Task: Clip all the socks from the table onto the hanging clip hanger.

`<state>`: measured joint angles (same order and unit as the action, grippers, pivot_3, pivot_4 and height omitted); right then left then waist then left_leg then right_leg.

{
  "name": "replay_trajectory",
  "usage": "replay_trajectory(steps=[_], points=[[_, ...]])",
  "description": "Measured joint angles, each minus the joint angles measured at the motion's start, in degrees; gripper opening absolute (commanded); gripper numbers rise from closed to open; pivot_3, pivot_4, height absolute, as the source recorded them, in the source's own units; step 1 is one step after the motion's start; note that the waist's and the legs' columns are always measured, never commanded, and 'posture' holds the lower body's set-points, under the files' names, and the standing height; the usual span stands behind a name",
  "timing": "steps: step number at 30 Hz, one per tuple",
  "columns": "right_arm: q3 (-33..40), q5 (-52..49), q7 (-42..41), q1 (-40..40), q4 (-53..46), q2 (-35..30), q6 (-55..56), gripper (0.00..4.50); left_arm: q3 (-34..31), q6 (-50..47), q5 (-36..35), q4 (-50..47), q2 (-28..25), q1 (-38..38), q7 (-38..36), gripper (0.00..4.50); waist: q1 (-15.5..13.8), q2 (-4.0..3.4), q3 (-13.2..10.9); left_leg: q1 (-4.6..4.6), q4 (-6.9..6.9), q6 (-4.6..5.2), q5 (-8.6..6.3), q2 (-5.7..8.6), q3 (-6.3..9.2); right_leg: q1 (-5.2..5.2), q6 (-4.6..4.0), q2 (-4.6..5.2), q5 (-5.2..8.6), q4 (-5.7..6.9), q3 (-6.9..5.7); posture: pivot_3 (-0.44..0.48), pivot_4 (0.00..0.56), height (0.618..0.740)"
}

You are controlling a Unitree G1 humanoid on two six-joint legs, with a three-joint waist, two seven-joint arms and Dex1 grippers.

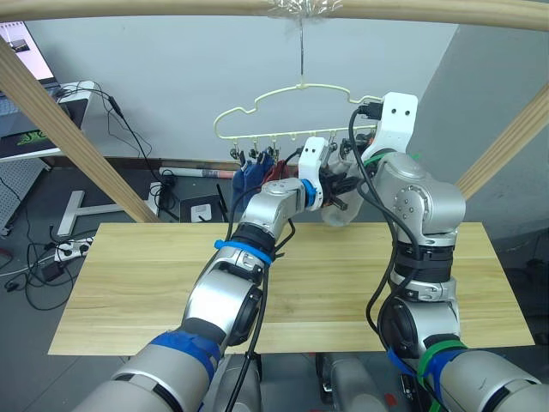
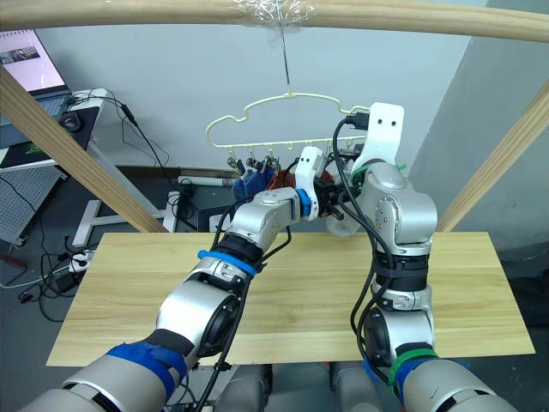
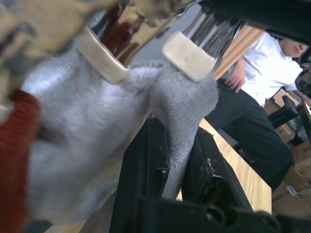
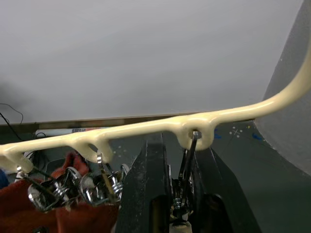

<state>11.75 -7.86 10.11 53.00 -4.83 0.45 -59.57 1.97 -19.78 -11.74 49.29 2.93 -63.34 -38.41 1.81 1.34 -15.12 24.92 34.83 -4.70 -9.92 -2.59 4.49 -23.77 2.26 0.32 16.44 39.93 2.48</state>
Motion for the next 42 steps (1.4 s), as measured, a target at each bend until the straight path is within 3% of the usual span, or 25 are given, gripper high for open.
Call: replay_trajectory(steps=[3, 10, 16, 17, 23, 30, 37, 42], points=[[0.0, -0.02, 0.02, -0.04, 0.0, 0.12, -0.02, 0.1, -0.24, 0.0, 0.0, 0.28, 0.34, -0.15, 0.12, 0.7, 0.0, 0.0, 0.0, 0.0, 0.0, 0.0, 0.0, 0.0, 0.0, 0.0, 0.0, 0.0, 0.0, 0.0, 0.0, 0.039, 0.217, 0.74], [0.05, -0.02, 0.05, -0.15, -0.01, 0.45, -0.94, 2.52, -0.28, -0.07, -0.01, 0.28, 1.13, -0.3, 0.07, 0.65, 0.01, 0.0, 0.0, 0.0, 0.0, 0.0, 0.0, 0.0, 0.0, 0.0, 0.0, 0.0, 0.0, 0.0, 0.0, 0.036, 0.217, 0.74], [0.06, -0.01, 0.05, -0.17, -0.04, 0.45, -0.99, 2.52, -0.48, -0.45, -0.01, 0.27, 1.11, -0.3, -0.11, 0.65, 0.01, 0.0, 0.0, 0.0, 0.0, 0.0, 0.0, 0.0, 0.0, 0.0, 0.0, 0.0, 0.0, 0.0, 0.0, 0.036, 0.22, 0.74], [0.06, -0.02, 0.05, -0.2, -0.11, 0.45, -1.02, 2.56, -0.48, -0.99, -0.03, 0.26, 1.07, -0.31, -0.42, 0.84, 0.01, 0.0, 0.0, 0.0, 0.0, 0.0, 0.0, 0.0, 0.0, 0.0, 0.0, 0.0, 0.0, 0.0, 0.0, 0.036, 0.22, 0.74], [-0.07, -0.28, -0.26, -2.98, -6.13, 0.43, -4.42, 2.57, 0.52, -4.04, -0.38, -4.35, -0.12, 1.18, -2.82, 2.4, 0.03, 0.0, 0.0, 0.01, -0.03, 0.0, 0.0, 0.0, 0.01, 0.0, 0.01, 0.0, 0.01, -0.01, 0.0, 0.027, 0.222, 0.74], [-0.97, -2.71, -4.29, -14.95, -21.99, -1.72, -14.67, 2.57, 4.95, -9.6, 0.68, -19.23, -6.63, 10.84, -5.33, 4.47, 0.2, -0.01, -0.01, -0.01, -0.06, 0.0, 0.0, -0.03, 0.02, -0.03, 0.01, -0.01, 0.01, 0.02, 0.02, 0.019, 0.22, 0.74], [-3.1, -6.7, -10.2, -30.89, -39.4, -7.28, -21.3, 2.57, 3.71, -14.11, -2.91, -44.04, -14.14, 25.96, -6.98, 4.47, 0.14, -0.01, 0.0, -0.03, -0.05, -0.01, 0.0, -0.05, 0.02, 0.03, 0.02, -0.01, 0.01, -0.05, 0.04, 0.025, 0.207, 0.74], [-4.28, -7.39, -14.08, -43.59, -46.3, -12.2, -18.11, 2.57, -0.12, -13.81, -3.62, -52.64, -20.68, 35.42, -4.71, 4.47, 0.07, -0.01, 0.01, -0.12, 0.04, -0.01, 0.01, -0.05, 0.03, 0.11, 0.27, -0.02, 0.16, -0.04, 0.05, 0.037, 0.194, 0.74]])
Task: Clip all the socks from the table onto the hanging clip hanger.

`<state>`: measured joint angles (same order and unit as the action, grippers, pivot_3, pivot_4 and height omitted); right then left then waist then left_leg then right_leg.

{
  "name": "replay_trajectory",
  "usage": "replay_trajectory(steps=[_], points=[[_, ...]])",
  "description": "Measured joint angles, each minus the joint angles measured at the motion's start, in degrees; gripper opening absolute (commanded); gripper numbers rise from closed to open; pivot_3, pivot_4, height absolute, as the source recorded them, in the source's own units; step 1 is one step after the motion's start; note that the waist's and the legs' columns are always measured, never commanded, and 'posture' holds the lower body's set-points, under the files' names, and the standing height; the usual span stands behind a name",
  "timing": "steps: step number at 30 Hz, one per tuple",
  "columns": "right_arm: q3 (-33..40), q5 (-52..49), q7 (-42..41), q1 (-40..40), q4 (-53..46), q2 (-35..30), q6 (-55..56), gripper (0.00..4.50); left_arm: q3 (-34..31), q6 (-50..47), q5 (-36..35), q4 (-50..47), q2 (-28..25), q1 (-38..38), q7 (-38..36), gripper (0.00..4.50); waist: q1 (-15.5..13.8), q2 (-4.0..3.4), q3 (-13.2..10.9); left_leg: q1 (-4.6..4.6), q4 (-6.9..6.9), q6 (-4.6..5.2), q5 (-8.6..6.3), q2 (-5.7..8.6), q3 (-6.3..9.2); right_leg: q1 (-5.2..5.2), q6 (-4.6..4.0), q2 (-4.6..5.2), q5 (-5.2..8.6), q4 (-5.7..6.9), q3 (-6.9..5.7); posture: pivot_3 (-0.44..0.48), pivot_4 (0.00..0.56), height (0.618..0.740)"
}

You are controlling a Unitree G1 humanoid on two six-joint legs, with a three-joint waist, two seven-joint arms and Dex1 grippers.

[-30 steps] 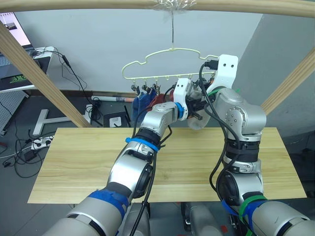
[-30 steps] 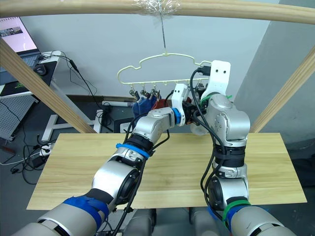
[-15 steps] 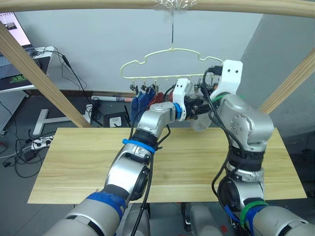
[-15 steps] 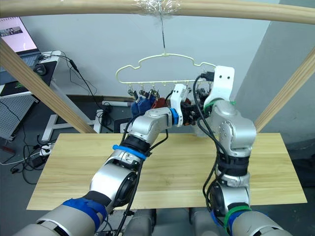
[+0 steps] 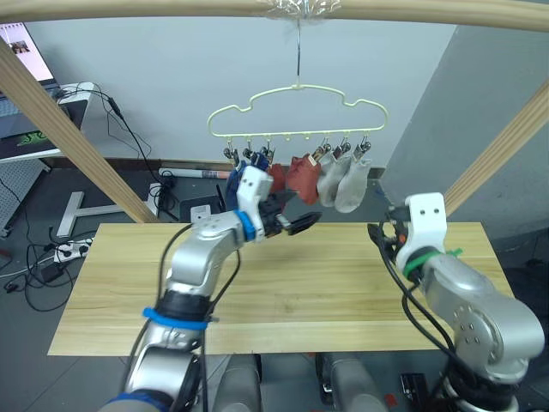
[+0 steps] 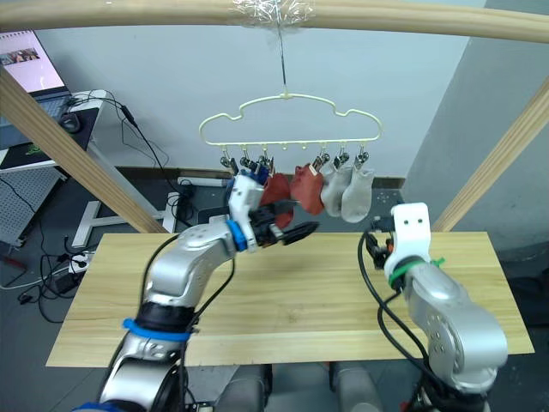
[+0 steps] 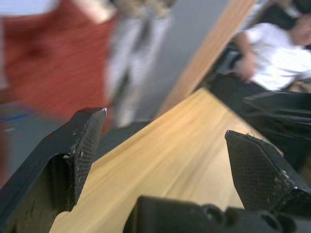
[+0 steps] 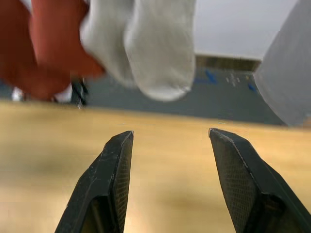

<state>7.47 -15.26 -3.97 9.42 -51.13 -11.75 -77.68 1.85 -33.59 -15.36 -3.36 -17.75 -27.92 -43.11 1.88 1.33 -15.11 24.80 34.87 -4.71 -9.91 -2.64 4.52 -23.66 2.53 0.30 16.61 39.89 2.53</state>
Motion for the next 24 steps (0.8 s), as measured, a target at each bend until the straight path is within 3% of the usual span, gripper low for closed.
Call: replay_trajectory(steps=[5, 12, 18, 24], points=[[-0.93, 0.8, -2.4, -14.18, -2.69, -2.73, 10.76, 2.57, -4.97, 2.34, -0.36, -2.44, -5.22, 11.0, 0.69, 4.47, -0.04, -0.01, 0.28, -0.1, 0.02, 0.0, 0.0, -0.02, -0.03, 0.2, -0.01, 0.01, 0.0, -0.24, 0.04, 0.06, 0.186, 0.74], [-3.19, 4.23, -4.54, -29.78, -2.37, -5.44, 26.65, 2.57, -9.75, 6.76, -1.86, -3.21, -7.74, 21.11, 1.15, 4.47, -0.41, -0.02, 1.31, -0.08, -0.02, -0.01, -0.01, -0.02, -0.04, 0.4, -0.03, 0.07, -0.02, -0.73, 0.0, 0.075, 0.172, 0.74], [-5.36, 5.65, -4.94, -39.5, -2.41, -5.15, 33.72, 2.57, -10.61, 8.84, -1.91, -4.19, -7.91, 24.54, 3.35, 4.47, -0.83, 0.13, 2.24, -0.09, -0.02, -0.01, -0.01, -0.04, -0.04, 0.44, -0.09, 0.09, -0.04, -0.82, -0.01, 0.086, 0.164, 0.74], [-5.61, 6.23, -4.86, -41.59, -2.4, -4.71, 36.49, 2.57, -11.18, 10.04, -1.84, -6.2, -8.34, 26.78, 5.33, 4.47, -1.08, 0.18, 3.03, -0.13, 0.01, -0.01, -0.01, -0.06, -0.11, 0.46, -0.45, 0.12, 0.12, -0.83, 0.03, 0.102, 0.165, 0.74]])
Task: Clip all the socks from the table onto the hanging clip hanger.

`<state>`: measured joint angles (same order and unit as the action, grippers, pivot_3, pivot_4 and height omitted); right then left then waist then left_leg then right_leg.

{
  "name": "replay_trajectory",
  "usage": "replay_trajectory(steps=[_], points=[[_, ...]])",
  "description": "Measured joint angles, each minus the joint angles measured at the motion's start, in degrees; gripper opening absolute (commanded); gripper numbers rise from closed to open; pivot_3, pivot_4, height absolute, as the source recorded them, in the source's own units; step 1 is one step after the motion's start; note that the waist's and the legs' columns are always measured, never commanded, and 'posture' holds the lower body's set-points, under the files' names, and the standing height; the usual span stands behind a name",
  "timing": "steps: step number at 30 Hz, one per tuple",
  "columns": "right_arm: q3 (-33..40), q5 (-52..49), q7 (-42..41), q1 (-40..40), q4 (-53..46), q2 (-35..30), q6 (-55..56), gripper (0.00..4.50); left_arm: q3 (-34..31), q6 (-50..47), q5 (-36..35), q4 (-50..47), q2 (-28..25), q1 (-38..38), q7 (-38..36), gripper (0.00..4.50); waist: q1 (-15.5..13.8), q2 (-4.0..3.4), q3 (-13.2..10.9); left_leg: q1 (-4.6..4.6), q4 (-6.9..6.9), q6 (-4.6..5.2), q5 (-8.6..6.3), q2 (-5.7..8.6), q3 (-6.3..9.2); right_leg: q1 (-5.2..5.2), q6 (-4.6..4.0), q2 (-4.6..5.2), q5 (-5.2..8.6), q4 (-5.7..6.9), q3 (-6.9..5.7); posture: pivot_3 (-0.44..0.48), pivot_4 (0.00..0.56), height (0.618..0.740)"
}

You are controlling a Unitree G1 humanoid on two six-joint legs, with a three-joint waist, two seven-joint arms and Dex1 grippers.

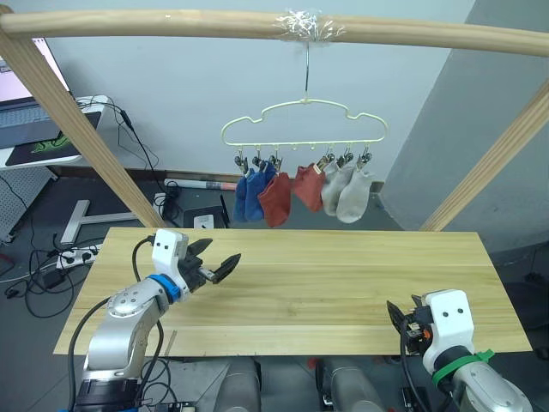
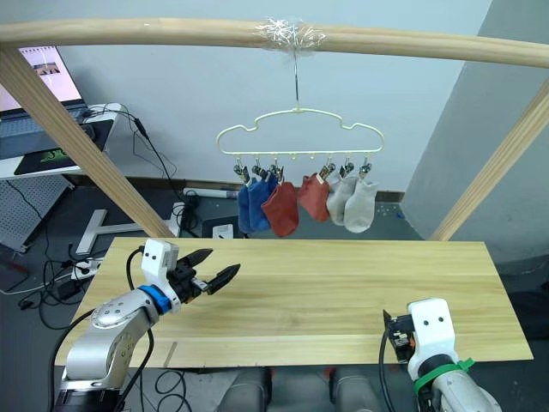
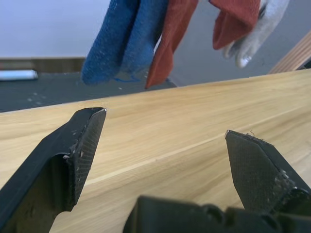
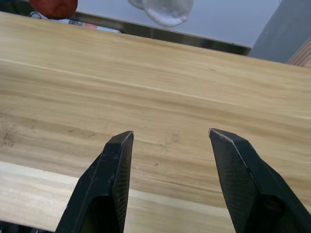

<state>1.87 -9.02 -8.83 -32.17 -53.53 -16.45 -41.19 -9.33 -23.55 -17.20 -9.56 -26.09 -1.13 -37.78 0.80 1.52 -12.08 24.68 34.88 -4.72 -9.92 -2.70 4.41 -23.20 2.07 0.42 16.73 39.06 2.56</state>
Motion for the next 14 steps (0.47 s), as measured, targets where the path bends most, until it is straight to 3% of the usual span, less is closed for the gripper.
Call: replay_trajectory(steps=[14], points=[[0.14, 0.02, -0.37, 0.88, 1.06, -0.28, 0.5, 2.57, -0.12, 1.85, -0.82, -0.32, -0.55, -0.17, 0.82, 4.47, -1.23, 0.0, 0.23, 0.01, -0.01, 0.0, 0.0, 0.0, -0.03, 0.0, -0.04, 0.0, 0.02, -0.02, -0.01, 0.102, 0.17, 0.74]])
